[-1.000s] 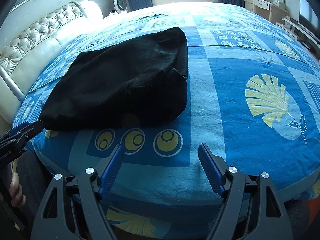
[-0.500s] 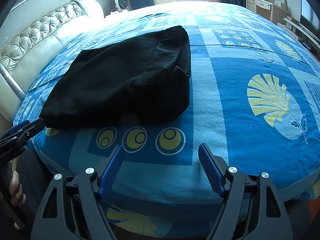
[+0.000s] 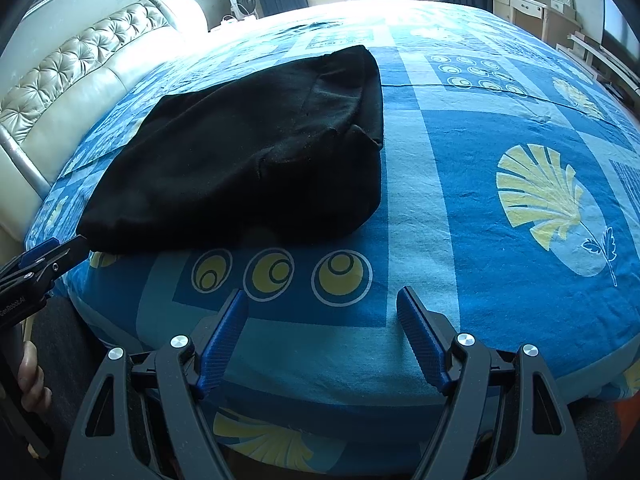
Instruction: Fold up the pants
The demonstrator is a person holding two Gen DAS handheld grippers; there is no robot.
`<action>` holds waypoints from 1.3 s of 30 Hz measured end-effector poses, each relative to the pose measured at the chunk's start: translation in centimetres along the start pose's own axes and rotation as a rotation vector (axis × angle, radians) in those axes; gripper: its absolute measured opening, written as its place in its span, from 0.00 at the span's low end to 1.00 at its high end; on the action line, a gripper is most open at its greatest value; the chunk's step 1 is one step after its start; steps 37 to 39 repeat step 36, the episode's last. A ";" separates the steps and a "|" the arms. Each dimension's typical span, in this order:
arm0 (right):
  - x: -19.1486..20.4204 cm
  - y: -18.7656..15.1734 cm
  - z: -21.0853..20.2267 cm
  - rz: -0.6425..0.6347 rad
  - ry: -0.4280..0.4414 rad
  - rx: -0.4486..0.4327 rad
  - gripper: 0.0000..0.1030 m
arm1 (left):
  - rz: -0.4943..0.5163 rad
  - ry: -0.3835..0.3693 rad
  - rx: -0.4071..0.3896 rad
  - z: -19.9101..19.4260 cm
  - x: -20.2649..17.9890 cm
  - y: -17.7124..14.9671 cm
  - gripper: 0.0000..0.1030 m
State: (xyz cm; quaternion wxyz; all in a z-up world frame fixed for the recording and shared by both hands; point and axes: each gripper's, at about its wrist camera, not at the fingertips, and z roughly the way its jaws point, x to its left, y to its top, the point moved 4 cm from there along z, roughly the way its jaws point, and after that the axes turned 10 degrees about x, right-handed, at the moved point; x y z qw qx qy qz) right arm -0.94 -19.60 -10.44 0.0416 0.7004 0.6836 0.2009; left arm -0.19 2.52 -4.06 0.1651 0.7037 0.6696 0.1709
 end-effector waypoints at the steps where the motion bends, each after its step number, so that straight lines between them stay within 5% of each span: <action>1: 0.0 0.0 0.0 -0.001 0.000 0.002 0.74 | 0.003 0.003 0.001 0.0 0.0 0.0 0.93; 21: 0.3 0.0 0.3 -0.009 0.006 0.015 0.74 | 0.017 0.038 -0.003 -0.1 -0.3 0.1 0.94; 27: 0.8 0.0 0.0 -0.009 0.037 0.002 0.74 | 0.066 -0.076 -0.066 -3.5 -0.7 2.1 0.98; 32: 1.6 2.5 -2.8 -0.015 0.099 -0.063 0.74 | 0.040 0.059 -0.206 -3.6 4.7 7.9 0.98; 36: 1.3 9.0 -4.8 -0.049 0.103 -0.158 0.80 | -0.034 0.197 -0.162 3.1 12.7 14.1 0.98; 39: 1.3 9.0 -4.8 -0.049 0.103 -0.158 0.80 | -0.034 0.197 -0.162 3.1 12.7 14.1 0.98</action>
